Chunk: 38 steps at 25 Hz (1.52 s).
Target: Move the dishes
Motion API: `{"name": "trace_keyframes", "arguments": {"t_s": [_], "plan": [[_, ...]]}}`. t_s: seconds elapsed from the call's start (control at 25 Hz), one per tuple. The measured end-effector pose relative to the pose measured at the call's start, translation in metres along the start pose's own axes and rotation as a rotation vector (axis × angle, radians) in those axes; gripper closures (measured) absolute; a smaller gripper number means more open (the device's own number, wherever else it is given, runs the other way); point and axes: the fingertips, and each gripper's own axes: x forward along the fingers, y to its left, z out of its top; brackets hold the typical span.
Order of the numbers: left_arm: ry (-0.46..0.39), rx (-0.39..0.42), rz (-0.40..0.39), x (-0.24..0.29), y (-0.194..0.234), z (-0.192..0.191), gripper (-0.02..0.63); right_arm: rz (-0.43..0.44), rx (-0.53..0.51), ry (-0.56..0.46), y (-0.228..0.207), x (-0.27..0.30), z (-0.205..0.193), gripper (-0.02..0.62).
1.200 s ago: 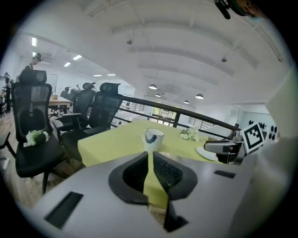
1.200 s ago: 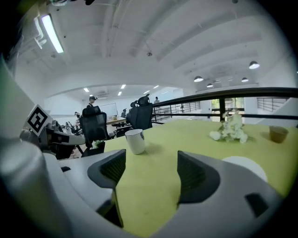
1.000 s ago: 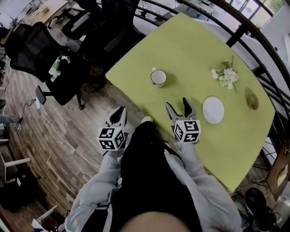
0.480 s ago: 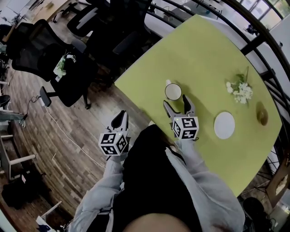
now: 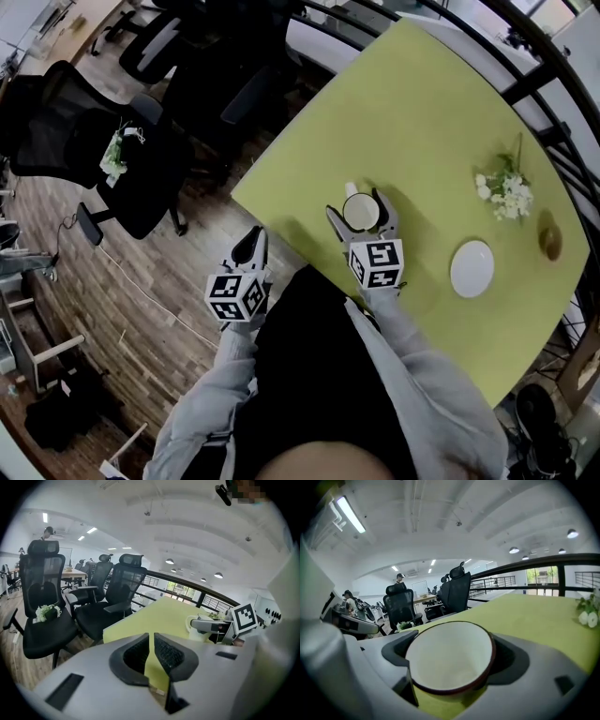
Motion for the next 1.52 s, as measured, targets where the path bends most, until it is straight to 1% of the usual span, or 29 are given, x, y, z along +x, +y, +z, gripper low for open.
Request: {"name": "trace_keyframes", "arguments": {"t_s": [0.04, 0.32, 0.48, 0.6, 0.68, 0.76, 0.92, 1.04, 1.12, 1.2, 1.32, 1.52], "plan": [[0.004, 0.001, -0.006, 0.004, 0.0, 0.001, 0.56, 0.002, 0.006, -0.002, 0.0, 0.001, 0.0, 0.128], [0.018, 0.027, -0.061, 0.026, -0.01, 0.007, 0.56, 0.011, -0.013, 0.001, 0.001, 0.001, 0.0, 0.135], [0.019, 0.053, -0.111, 0.035, -0.019, 0.013, 0.56, -0.017, 0.009, 0.001, -0.002, -0.005, 0.0, 0.137], [0.019, 0.074, -0.161, 0.046, -0.028, 0.019, 0.56, -0.055, 0.03, -0.011, -0.01, -0.017, 0.0, 0.137], [0.02, 0.097, -0.213, 0.057, -0.04, 0.024, 0.56, -0.103, 0.048, -0.021, -0.02, -0.031, 0.001, 0.137], [0.027, 0.126, -0.293, 0.074, -0.061, 0.03, 0.56, -0.179, 0.068, -0.033, -0.036, -0.052, 0.003, 0.137], [0.051, 0.19, -0.459, 0.104, -0.113, 0.037, 0.56, -0.34, 0.119, -0.062, -0.068, -0.103, 0.005, 0.137], [0.079, 0.25, -0.589, 0.115, -0.159, 0.033, 0.56, -0.469, 0.171, -0.093, -0.084, -0.151, 0.001, 0.137], [0.092, 0.28, -0.656, 0.118, -0.191, 0.028, 0.56, -0.542, 0.2, -0.112, -0.096, -0.183, -0.004, 0.137], [0.104, 0.294, -0.704, 0.118, -0.218, 0.02, 0.56, -0.598, 0.229, -0.125, -0.106, -0.214, -0.012, 0.137], [0.124, 0.305, -0.747, 0.114, -0.252, 0.007, 0.56, -0.655, 0.256, -0.136, -0.118, -0.251, -0.023, 0.137], [0.14, 0.312, -0.803, 0.094, -0.296, -0.01, 0.56, -0.696, 0.279, -0.145, -0.138, -0.29, -0.038, 0.137]]}}
